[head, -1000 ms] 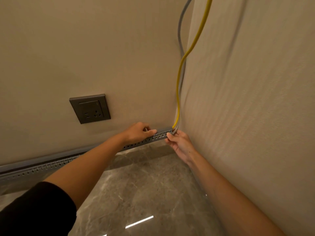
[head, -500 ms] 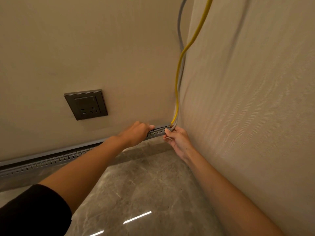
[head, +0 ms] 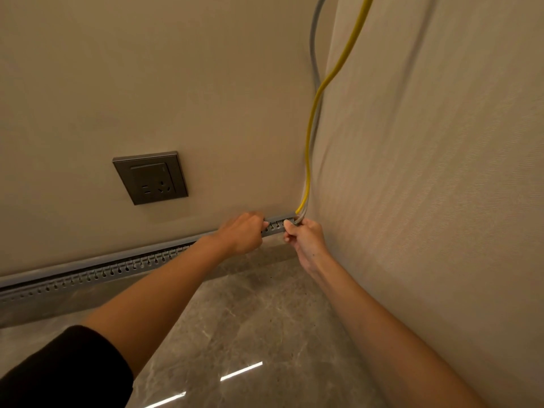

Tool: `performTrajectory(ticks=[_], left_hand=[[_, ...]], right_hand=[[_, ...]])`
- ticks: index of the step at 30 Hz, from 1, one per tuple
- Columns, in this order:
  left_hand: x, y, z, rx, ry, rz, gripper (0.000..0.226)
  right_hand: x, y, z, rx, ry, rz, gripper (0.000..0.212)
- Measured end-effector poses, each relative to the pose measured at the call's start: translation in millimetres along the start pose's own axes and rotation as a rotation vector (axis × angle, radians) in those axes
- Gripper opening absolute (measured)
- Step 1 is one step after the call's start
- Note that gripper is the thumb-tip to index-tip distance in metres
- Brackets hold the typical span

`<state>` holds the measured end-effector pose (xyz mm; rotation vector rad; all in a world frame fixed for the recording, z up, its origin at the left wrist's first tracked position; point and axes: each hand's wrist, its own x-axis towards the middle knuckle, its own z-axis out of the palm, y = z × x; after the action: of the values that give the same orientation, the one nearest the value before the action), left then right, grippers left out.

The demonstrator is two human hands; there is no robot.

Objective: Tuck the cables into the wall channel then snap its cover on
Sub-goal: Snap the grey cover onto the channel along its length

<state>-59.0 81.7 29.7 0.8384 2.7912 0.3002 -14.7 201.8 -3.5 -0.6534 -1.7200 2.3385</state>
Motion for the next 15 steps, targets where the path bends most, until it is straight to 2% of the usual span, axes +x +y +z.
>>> performTrajectory(ticks=[6, 11, 15], left_hand=[[-7, -2, 6, 0.142, 0.099, 0.050, 0.025], [-10, -10, 11, 0.166, 0.076, 0.151, 0.041], [-11, -4, 10, 0.249, 0.048, 0.148, 0.041]], right_hand=[[0, 3, 4, 0.009, 0.080, 0.018, 0.025], [2, 5, 5, 0.005, 0.123, 0.045, 0.026], [4, 6, 7, -0.008, 0.149, 0.063, 0.026]])
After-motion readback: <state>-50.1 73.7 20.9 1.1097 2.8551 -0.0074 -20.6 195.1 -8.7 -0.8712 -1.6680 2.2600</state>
